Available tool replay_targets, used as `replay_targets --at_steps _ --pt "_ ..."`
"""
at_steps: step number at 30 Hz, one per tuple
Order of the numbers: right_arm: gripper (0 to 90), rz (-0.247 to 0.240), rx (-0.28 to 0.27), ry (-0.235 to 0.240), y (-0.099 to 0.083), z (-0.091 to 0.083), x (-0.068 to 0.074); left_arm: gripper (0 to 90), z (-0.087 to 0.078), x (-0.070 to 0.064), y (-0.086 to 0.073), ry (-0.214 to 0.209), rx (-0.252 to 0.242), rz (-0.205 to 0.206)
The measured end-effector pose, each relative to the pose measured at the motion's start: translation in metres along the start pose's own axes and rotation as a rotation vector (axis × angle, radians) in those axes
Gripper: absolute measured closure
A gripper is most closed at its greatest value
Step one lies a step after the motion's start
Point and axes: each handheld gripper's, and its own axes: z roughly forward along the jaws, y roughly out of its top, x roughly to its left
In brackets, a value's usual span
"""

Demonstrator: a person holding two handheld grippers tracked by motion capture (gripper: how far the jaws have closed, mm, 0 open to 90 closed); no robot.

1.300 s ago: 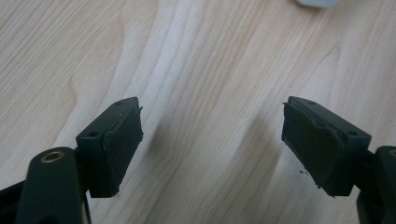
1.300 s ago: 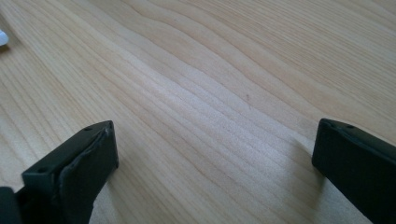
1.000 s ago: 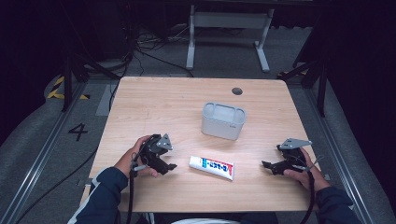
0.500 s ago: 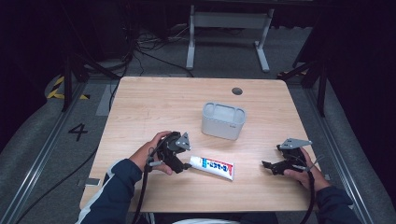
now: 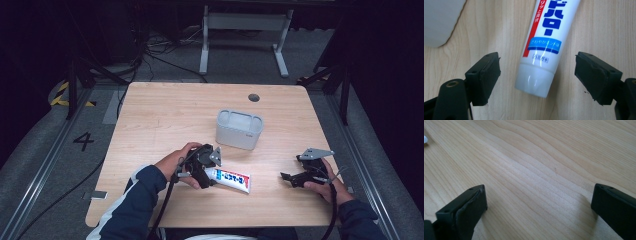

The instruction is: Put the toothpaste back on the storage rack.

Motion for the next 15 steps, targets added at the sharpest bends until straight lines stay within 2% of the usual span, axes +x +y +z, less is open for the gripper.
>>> replay_targets --at_steps 6,7,8,11,12,15 --pt "0.5 0.000 0.000 0.000 0.000 0.000 0.000 22.1 0.005 -0.001 0.009 -0.006 0.016 0.041" --pt "0.5 0.000 0.000 0.000 0.000 0.000 0.000 22.4 0.006 0.000 0.012 -0.005 0.030 0.065" --pt "0.5 0.000 0.000 0.000 0.000 0.000 0.000 22.7 0.008 -0.001 0.013 -0.010 0.033 0.055" --pt "0.5 0.000 0.000 0.000 0.000 0.000 0.000 23.2 0.013 0.000 0.019 -0.030 0.052 0.080" --pt "0.5 0.000 0.000 0.000 0.000 0.000 0.000 23.3 0.015 -0.001 0.020 -0.034 0.054 0.071" --pt "0.5 0.002 0.001 -0.001 0.000 0.000 0.000 23.6 0.020 -0.001 0.025 -0.051 0.059 0.083"
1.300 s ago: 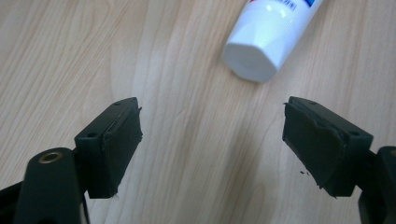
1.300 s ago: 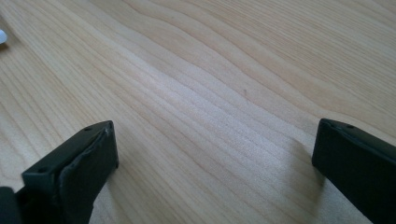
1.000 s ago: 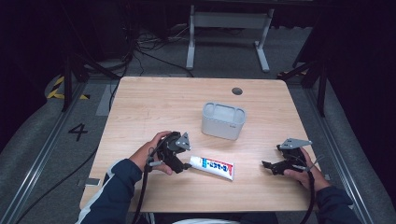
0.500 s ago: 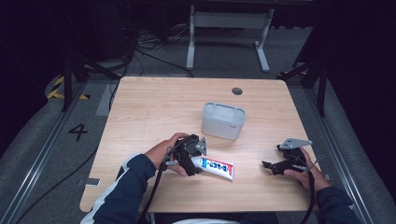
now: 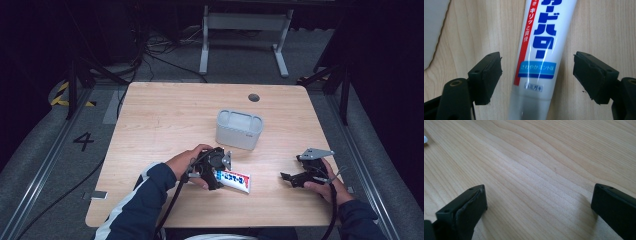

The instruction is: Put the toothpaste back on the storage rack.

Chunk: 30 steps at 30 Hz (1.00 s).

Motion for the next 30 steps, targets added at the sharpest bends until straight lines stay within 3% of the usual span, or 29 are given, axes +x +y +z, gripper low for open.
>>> replay_targets --at_steps 9,12,18,27,28,30 --pt "0.5 0.000 0.000 0.001 0.000 0.000 0.000 23.8 0.010 0.003 0.012 -0.024 0.023 0.032" --pt "0.5 0.000 0.000 0.000 0.000 0.000 0.000 25.8 0.014 0.004 0.015 -0.029 0.046 0.034" --pt "0.5 0.000 0.000 0.001 0.000 0.000 0.000 29.0 0.023 0.003 0.024 -0.062 0.119 0.076" --pt "0.5 0.000 0.000 0.000 0.000 0.000 0.000 31.9 0.027 0.005 0.034 -0.096 0.152 0.112" --pt "0.5 0.000 0.000 0.001 0.000 0.000 0.000 32.7 0.028 0.005 0.034 -0.108 0.137 0.108" --pt "0.5 0.000 0.000 0.000 0.000 0.000 0.000 36.7 0.028 0.006 0.036 -0.112 0.154 0.124"
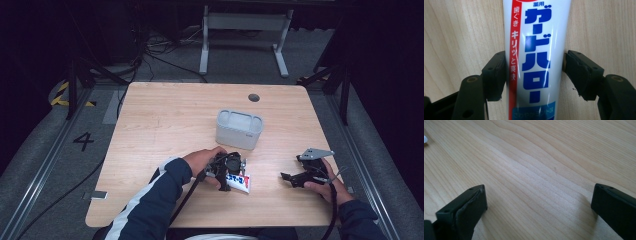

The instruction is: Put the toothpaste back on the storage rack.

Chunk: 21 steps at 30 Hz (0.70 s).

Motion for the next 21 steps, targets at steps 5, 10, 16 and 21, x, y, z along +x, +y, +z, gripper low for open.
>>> replay_targets --at_steps 5,10,16,21 --pt "0.5 0.000 0.000 0.000 0.0000 0.0000 0.0000 40.2 0.0004 0.0023 0.0021 -0.004 -0.014 -0.018" --pt "0.5 0.000 0.000 0.000 0.0000 0.0000 0.0000 42.6 0.0002 0.0026 0.0017 -0.004 -0.021 -0.017" --pt "0.5 0.000 0.000 0.000 0.0000 0.0000 0.0000 40.5 0.0012 0.0027 0.0026 -0.008 -0.023 -0.012" --pt "0.5 0.000 0.000 0.000 0.0000 0.0000 0.0000 39.2 0.0022 0.0027 0.0076 -0.010 -0.021 -0.014"
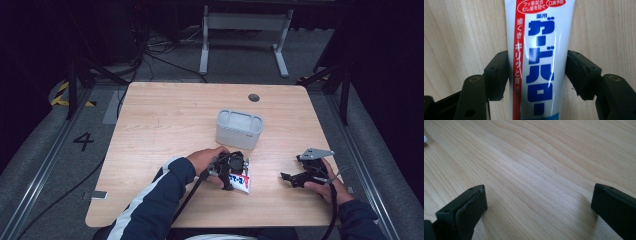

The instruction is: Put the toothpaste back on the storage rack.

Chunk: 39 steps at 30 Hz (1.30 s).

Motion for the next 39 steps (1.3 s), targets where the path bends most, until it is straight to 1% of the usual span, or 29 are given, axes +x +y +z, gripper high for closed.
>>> replay_targets --at_steps 2,6,7,8,13,14,15,16,17,18,19,20,23,26,28,30,31,32,33,34,35,36,37,38,39 --pt "0.5 0.000 0.000 0.000 0.000 0.000 0.000 40.4 0.000 0.001 0.000 0.001 0.000 0.004" --pt "0.5 0.000 0.000 0.000 0.000 0.000 0.000 42.7 -0.001 0.000 0.002 0.007 0.026 0.006" --pt "0.5 0.000 0.000 0.000 0.000 0.000 0.000 43.3 0.000 0.000 0.003 0.008 0.025 0.005" --pt "0.5 0.000 0.000 0.000 0.000 0.000 0.000 43.6 -0.001 0.000 0.004 0.005 0.044 0.006" --pt "0.5 0.001 0.000 -0.001 0.000 0.000 0.000 46.0 -0.001 -0.002 0.008 0.010 0.070 0.014" --pt "0.5 0.001 0.000 -0.001 0.000 0.000 0.000 46.6 -0.001 -0.002 0.008 0.019 0.061 0.018" --pt "0.5 0.001 0.000 -0.001 0.000 0.000 0.000 47.5 -0.002 -0.003 0.008 0.017 0.065 0.019" --pt "0.5 0.001 -0.001 -0.002 0.000 0.000 0.000 49.0 -0.002 -0.003 0.007 0.028 0.052 0.018" --pt "0.5 0.001 -0.001 -0.002 0.000 0.000 0.000 49.0 -0.003 -0.003 0.006 0.030 0.057 0.017" --pt "0.5 0.002 0.000 -0.001 0.000 0.000 0.000 50.4 -0.004 -0.004 0.004 0.039 0.037 0.004" --pt "0.5 0.002 0.000 -0.001 0.000 0.000 0.000 51.2 -0.004 -0.004 0.004 0.039 0.037 0.004" --pt "0.5 0.002 0.000 -0.001 0.000 0.000 0.000 51.2 -0.005 -0.004 0.003 0.045 0.026 0.002" --pt "0.5 0.003 0.000 -0.003 -0.001 -0.001 0.000 53.8 -0.008 -0.006 -0.002 0.058 -0.008 -0.029" --pt "0.5 0.006 -0.001 -0.002 -0.001 -0.001 0.000 56.5 -0.014 -0.005 -0.010 0.070 -0.069 -0.063" --pt "0.5 0.007 0.000 -0.002 -0.001 -0.001 0.001 57.6 -0.019 -0.005 -0.016 0.067 -0.104 -0.087" --pt "0.5 0.006 0.000 -0.002 -0.001 -0.001 0.000 58.6 -0.024 -0.006 -0.021 0.084 -0.110 -0.088" --pt "0.5 0.006 0.000 -0.002 -0.001 -0.001 0.000 58.9 -0.026 -0.008 -0.023 0.099 -0.123 -0.093" --pt "0.5 0.006 0.000 -0.002 -0.001 -0.001 0.000 59.2 -0.027 -0.008 -0.025 0.106 -0.141 -0.107" --pt "0.5 0.006 0.000 -0.002 -0.001 -0.001 0.000 59.4 -0.029 -0.009 -0.027 0.106 -0.147 -0.108" --pt "0.5 0.006 0.000 -0.002 -0.001 -0.001 0.000 59.6 -0.031 -0.009 -0.029 0.113 -0.150 -0.109" --pt "0.5 0.006 0.000 -0.002 -0.001 -0.001 0.000 59.7 -0.033 -0.010 -0.031 0.126 -0.166 -0.115" --pt "0.5 0.006 0.000 -0.002 -0.001 -0.001 0.000 59.8 -0.033 -0.010 -0.031 0.126 -0.166 -0.115" --pt "0.5 0.005 -0.001 -0.002 -0.001 -0.001 0.000 59.8 -0.034 -0.010 -0.033 0.137 -0.165 -0.115" --pt "0.5 0.006 -0.001 -0.002 -0.001 -0.001 0.000 59.8 -0.035 -0.012 -0.035 0.147 -0.182 -0.126" --pt "0.5 0.006 0.000 -0.002 -0.001 -0.001 0.000 59.9 -0.037 -0.012 -0.036 0.151 -0.181 -0.117"
